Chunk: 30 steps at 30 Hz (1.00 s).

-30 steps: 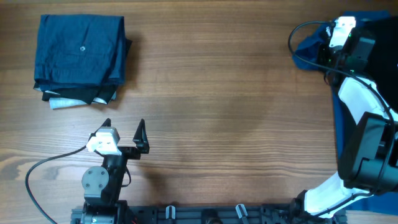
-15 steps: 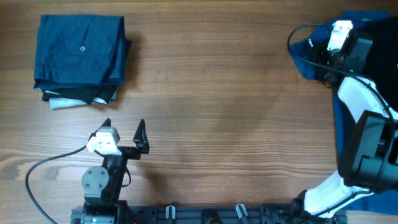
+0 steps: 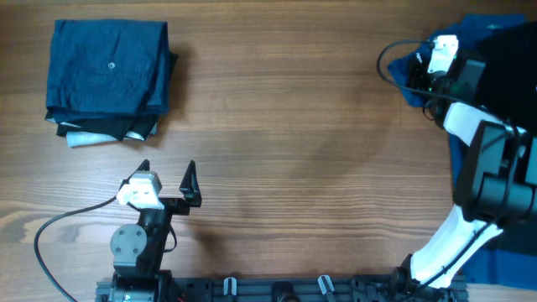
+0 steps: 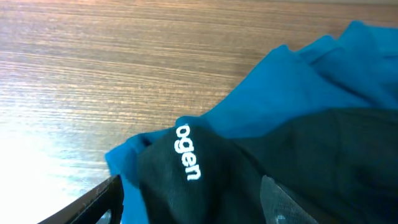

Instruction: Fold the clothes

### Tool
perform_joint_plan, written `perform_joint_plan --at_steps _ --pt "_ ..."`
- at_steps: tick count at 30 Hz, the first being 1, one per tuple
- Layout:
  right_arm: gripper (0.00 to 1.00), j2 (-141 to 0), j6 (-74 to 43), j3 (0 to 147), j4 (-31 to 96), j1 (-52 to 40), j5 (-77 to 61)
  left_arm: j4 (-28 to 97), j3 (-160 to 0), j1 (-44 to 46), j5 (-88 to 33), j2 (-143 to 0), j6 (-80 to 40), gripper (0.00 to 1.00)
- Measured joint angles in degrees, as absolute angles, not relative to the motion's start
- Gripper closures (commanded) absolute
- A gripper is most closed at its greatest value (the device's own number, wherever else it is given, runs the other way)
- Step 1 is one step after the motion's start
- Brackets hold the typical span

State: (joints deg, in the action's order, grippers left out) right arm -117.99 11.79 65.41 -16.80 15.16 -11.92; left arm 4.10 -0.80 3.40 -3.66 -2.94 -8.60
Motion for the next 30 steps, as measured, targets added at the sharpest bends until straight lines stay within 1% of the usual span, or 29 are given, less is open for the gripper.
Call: perform_joint_plan --at_steps 1,2,3,4,6,8,10,22,30 --pt "0.33 -119.07 11.73 65.41 -17.78 15.16 -12.05 4.10 -0.80 3.40 -3.66 -2.94 -8.60 0.00" --pt "0.43 -119.63 11.57 65.41 -18.11 15.16 -12.21 4.10 -0.80 3.40 -3.66 -2.94 -8.60 0.00" --pt "0.62 -119.83 11.38 65.41 -18.35 15.16 -12.27 4.12 -0.80 3.40 -3.66 -2.94 -8.60 0.00" --pt "0.71 -119.90 11.09 65.41 -18.61 15.16 -12.47 4.10 -0.80 3.40 -3.66 -2.94 -8.60 0.00" --pt "0.83 -119.90 10.79 65.41 -19.81 15.16 -12.69 4.10 -0.80 3.40 -3.66 -2.94 -8.60 0.00" --pt "0.87 -119.90 10.13 65.41 -21.26 15.16 -12.93 4.10 -0.80 3.40 -3.66 -2.94 -8.60 0.00" --pt "0.96 -119.90 9.91 65.41 -22.87 15.16 -12.95 4.10 -0.80 3.40 -3.66 -2.92 -8.60 0.00" --pt "0.96 -114.59 8.99 65.41 -19.59 15.18 -13.65 4.10 -0.80 3.40 -3.66 -2.94 -8.60 0.00" --pt "0.96 -105.34 7.20 65.41 -11.09 15.00 -19.53 4.10 -0.80 3.40 -3.66 -2.92 -8.60 0.00"
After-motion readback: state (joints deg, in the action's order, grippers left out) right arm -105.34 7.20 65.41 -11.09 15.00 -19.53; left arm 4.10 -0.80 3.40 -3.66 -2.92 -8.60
